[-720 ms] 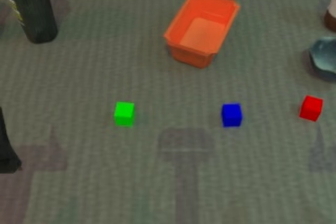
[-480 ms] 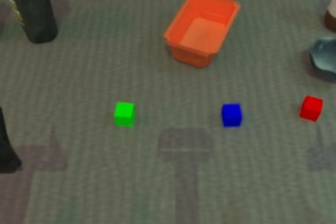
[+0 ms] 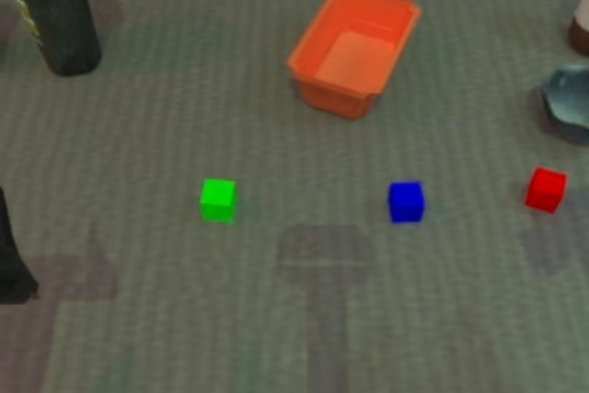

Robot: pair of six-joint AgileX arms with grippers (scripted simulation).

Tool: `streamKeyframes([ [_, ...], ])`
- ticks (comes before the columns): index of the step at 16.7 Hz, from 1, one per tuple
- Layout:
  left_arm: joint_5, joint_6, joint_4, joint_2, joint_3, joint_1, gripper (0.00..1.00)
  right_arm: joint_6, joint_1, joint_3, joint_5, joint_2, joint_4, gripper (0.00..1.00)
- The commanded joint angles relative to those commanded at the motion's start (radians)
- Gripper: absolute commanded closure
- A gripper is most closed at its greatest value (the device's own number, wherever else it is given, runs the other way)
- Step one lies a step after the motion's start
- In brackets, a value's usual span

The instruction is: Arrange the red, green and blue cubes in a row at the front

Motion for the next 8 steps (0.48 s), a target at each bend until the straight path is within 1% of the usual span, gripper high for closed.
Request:
streamKeyframes([
  [8, 0.0, 0.0, 0.0, 0.0, 0.0, 0.0, 0.0, -0.42, 0.055, 0.618, 0.008, 0.897, -0.46, 0.0],
])
